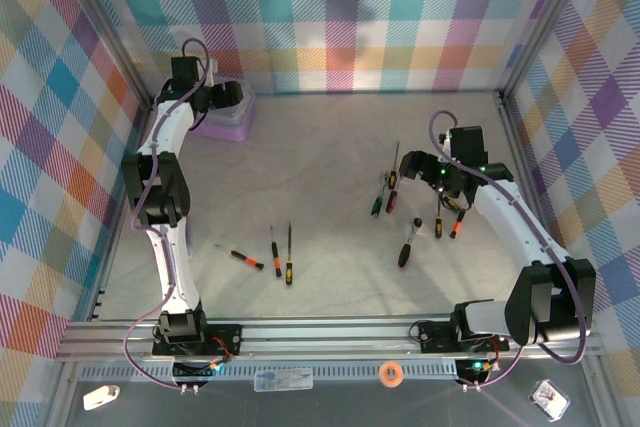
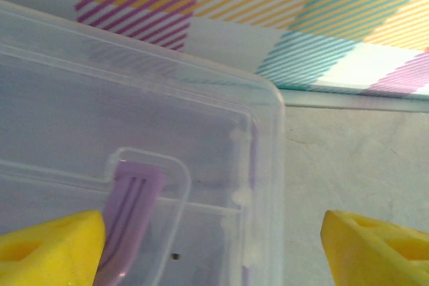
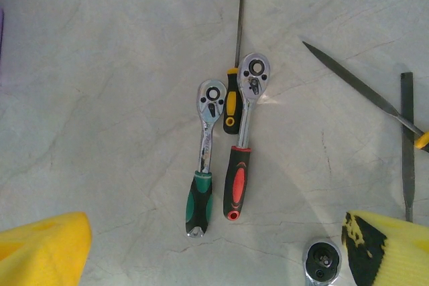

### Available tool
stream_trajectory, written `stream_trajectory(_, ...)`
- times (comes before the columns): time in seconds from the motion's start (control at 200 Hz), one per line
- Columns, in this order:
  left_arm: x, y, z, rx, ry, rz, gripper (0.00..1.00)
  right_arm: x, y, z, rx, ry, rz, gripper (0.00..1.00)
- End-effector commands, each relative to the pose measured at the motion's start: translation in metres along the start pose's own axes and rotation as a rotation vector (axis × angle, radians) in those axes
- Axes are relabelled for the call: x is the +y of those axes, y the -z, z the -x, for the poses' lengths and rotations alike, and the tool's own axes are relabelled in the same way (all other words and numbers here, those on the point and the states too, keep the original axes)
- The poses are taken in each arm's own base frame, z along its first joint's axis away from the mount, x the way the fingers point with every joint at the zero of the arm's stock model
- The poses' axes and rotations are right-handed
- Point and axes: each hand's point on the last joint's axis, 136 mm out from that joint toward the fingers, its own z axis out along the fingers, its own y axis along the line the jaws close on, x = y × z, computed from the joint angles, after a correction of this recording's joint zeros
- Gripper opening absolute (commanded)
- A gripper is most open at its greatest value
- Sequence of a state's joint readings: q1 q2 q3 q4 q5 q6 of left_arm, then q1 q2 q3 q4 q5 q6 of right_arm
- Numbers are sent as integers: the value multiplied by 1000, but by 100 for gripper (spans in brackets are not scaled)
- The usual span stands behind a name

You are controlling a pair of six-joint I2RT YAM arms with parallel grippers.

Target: Pack the tool kit

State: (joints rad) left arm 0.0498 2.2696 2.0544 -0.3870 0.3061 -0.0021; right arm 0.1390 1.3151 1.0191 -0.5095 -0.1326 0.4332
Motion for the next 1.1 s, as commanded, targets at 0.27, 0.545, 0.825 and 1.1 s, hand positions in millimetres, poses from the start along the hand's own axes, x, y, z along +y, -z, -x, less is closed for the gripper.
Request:
stream_trajectory(0.27, -70, -2, -59, 180, -7, -136, 79, 13, 22, 7, -44, 43, 29, 96)
stream_trajectory(0.545, -131, 6, -75, 149, 135, -268, 74, 12, 40, 1, -76, 36, 29, 97)
stream_trajectory(0.825, -218, 23, -103, 82, 286, -376, 73, 19, 55, -3, -93, 18, 68, 97)
stream_trajectory(1.1, -278, 79, -82, 10, 197, -485, 81, 24, 59, -5, -91, -15, 102, 95)
